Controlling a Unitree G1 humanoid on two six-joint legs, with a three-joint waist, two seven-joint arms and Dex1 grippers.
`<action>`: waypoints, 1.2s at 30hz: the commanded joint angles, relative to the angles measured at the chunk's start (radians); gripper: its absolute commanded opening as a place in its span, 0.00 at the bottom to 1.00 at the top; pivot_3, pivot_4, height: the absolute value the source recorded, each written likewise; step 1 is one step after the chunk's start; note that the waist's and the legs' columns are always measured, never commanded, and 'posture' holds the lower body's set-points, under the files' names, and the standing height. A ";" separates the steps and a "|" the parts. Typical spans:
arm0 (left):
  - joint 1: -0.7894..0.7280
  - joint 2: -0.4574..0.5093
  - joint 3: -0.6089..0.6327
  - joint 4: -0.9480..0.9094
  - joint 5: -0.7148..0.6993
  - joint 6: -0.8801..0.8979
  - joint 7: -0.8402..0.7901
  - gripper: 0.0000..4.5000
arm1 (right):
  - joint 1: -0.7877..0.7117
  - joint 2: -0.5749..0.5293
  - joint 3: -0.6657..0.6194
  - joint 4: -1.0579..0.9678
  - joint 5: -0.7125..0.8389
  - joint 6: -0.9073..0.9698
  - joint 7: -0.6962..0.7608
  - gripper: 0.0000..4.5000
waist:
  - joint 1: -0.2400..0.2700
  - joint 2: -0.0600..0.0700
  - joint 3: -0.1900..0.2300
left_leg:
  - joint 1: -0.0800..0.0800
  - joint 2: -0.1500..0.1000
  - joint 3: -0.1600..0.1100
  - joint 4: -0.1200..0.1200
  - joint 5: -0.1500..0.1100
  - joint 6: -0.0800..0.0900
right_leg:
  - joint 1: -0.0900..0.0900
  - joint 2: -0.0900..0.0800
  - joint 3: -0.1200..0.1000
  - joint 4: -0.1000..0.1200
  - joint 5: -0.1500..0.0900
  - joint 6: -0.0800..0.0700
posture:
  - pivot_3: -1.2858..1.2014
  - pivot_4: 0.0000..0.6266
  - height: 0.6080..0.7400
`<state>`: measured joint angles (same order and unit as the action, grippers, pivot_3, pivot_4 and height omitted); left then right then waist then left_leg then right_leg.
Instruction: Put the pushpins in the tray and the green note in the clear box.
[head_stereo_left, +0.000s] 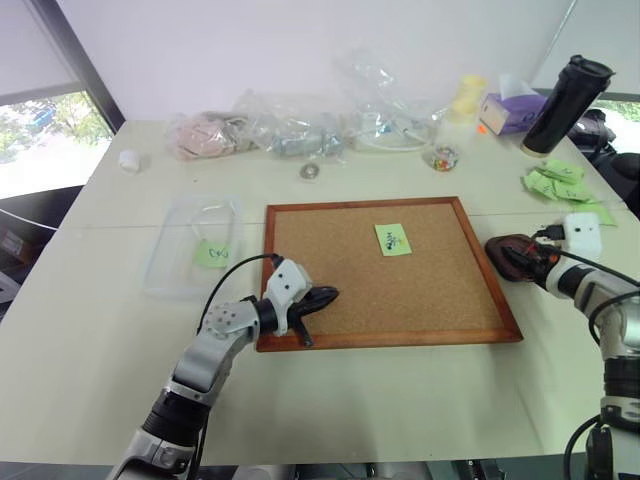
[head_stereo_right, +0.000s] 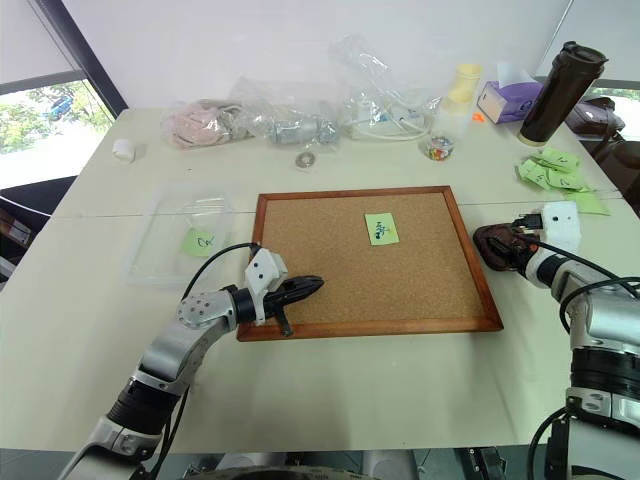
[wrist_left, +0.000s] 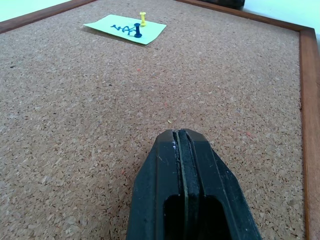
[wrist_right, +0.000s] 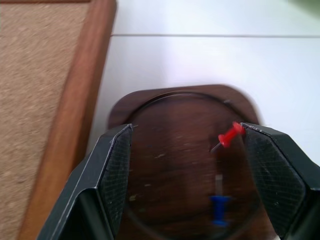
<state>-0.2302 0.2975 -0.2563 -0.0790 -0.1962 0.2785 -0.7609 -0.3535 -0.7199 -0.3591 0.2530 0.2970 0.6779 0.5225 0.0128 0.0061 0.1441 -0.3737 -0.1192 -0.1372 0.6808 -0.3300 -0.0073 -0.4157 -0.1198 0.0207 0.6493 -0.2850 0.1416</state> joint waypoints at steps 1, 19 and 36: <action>0.018 0.005 -0.008 0.005 0.002 0.008 -0.002 0.00 | -0.013 -0.009 -0.006 -0.042 0.020 0.017 0.011 0.77 | 0.000 0.000 0.000 | 0.000 0.000 0.000 0.000 0.000 0.000 | 0.000 0.000 0.000 0.000 0.000 0.000 | 0.52 0.24 0.93; 0.015 0.005 -0.010 0.011 0.001 0.008 -0.002 0.00 | -0.045 0.051 0.115 -0.459 0.186 0.153 0.067 0.77 | 0.000 0.000 0.000 | 0.000 0.000 -0.001 0.000 0.000 0.000 | 0.000 0.000 0.000 0.000 0.000 0.000 | 0.52 0.24 0.93; 0.027 0.010 -0.001 -0.011 0.004 0.013 0.020 0.00 | -0.104 0.168 0.322 -0.244 0.003 -0.087 0.060 0.36 | -0.003 0.000 0.000 | 0.000 0.000 -0.001 0.000 0.000 0.000 | -0.001 0.000 -0.001 0.000 0.000 0.000 | 0.52 0.24 0.93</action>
<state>-0.2194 0.3027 -0.2559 -0.0906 -0.1960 0.2787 -0.7439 -0.4322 -0.5603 -0.0303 0.0205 0.3048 0.6133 0.5784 0.0102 0.0065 0.1436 -0.3738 -0.1191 -0.1385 0.6805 -0.3300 -0.0073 -0.4163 -0.1194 0.0201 0.6493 -0.2850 0.1416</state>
